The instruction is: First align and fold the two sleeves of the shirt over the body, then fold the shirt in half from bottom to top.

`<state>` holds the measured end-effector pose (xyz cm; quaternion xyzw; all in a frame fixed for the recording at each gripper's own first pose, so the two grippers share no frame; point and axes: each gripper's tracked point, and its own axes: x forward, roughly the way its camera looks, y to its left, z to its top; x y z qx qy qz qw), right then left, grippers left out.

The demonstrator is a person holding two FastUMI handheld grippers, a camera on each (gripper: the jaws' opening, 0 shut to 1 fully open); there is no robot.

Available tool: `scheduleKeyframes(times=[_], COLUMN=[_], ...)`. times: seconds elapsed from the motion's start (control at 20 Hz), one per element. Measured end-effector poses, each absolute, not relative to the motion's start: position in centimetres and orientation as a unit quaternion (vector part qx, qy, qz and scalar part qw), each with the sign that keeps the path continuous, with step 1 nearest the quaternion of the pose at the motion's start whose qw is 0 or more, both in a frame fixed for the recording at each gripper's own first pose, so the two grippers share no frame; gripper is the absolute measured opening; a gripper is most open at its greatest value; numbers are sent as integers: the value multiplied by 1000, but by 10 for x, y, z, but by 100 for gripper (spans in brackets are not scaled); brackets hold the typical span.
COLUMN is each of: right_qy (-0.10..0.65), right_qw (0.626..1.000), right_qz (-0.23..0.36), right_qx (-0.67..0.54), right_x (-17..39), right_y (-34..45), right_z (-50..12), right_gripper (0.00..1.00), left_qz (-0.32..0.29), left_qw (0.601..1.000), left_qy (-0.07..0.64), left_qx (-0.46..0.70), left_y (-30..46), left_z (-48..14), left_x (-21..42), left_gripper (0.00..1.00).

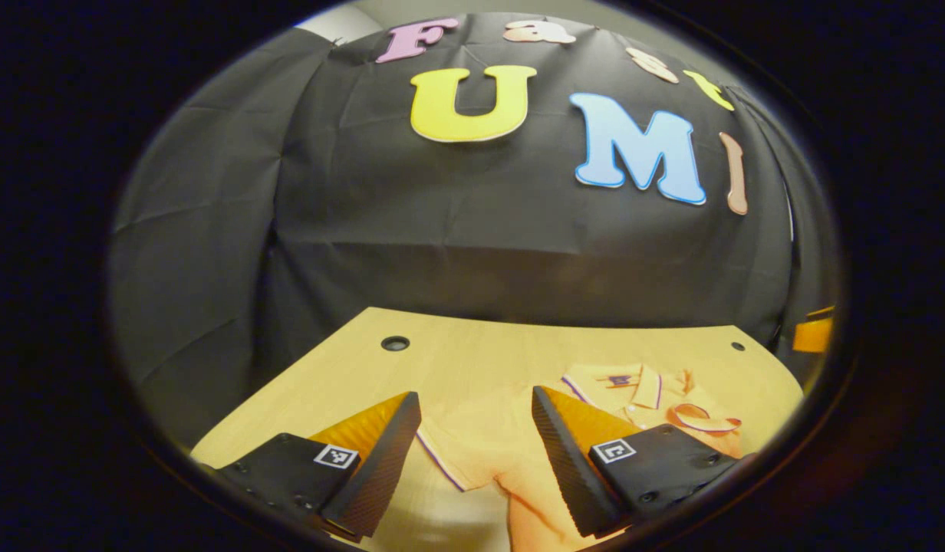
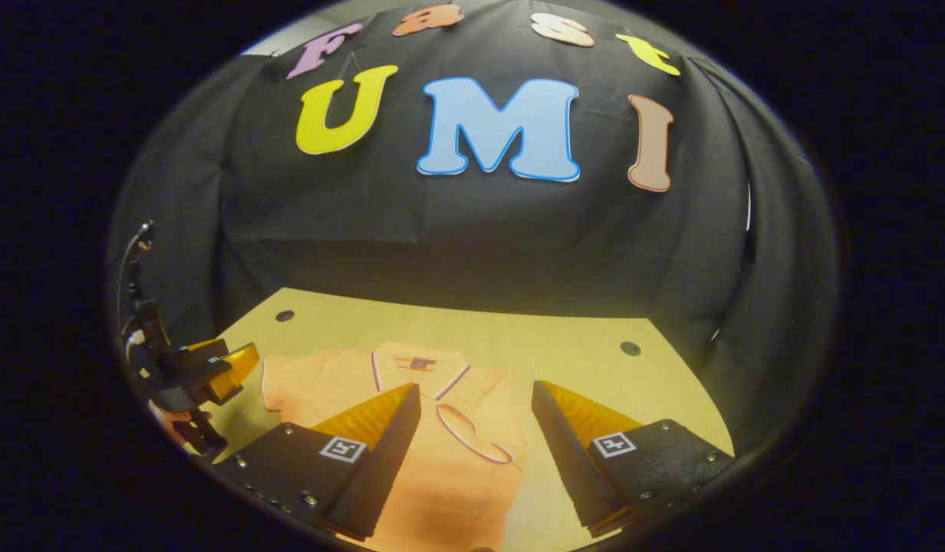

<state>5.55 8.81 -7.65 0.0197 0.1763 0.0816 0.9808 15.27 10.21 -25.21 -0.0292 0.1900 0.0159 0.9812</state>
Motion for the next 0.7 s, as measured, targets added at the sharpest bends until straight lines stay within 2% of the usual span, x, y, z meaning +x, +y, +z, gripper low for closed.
scheduleKeyframes(times=[0.3,0.4,0.45,0.5,0.7], right_qy=[157,156,156,157,158], right_qw=[985,985,985,985,983], right_qz=[76,75,77,79,89], right_qx=[12,5,3,1,8], right_x=[20,9,6,3,-1], right_y=[80,77,78,79,88], right_z=[-55,-52,-52,-51,-52], right_gripper=[92,92,87,92,92], left_qz=[53,63,66,68,68], left_qw=[968,961,957,953,944], left_qy=[244,265,279,290,316], left_qx=[-38,-48,-50,-53,-65], left_y=[128,135,138,140,143], left_z=[-319,-337,-347,-354,-369], left_x=[182,184,185,187,197], left_gripper=[95,98,95,95,94])
